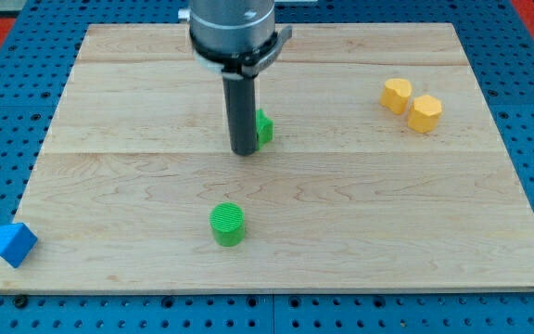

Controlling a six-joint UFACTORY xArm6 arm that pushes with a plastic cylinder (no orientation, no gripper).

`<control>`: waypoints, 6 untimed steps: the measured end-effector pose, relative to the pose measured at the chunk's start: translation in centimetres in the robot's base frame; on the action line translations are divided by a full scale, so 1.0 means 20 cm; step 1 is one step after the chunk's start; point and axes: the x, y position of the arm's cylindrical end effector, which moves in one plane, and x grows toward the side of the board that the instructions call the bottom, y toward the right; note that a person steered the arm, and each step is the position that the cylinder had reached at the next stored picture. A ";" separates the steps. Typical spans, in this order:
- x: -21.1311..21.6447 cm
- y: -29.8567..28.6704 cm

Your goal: Push the yellow blocks slightly to left

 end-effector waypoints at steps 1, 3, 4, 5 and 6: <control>0.26 0.38; -0.05 1.38; -0.17 1.08; -0.25 0.73; -0.31 0.97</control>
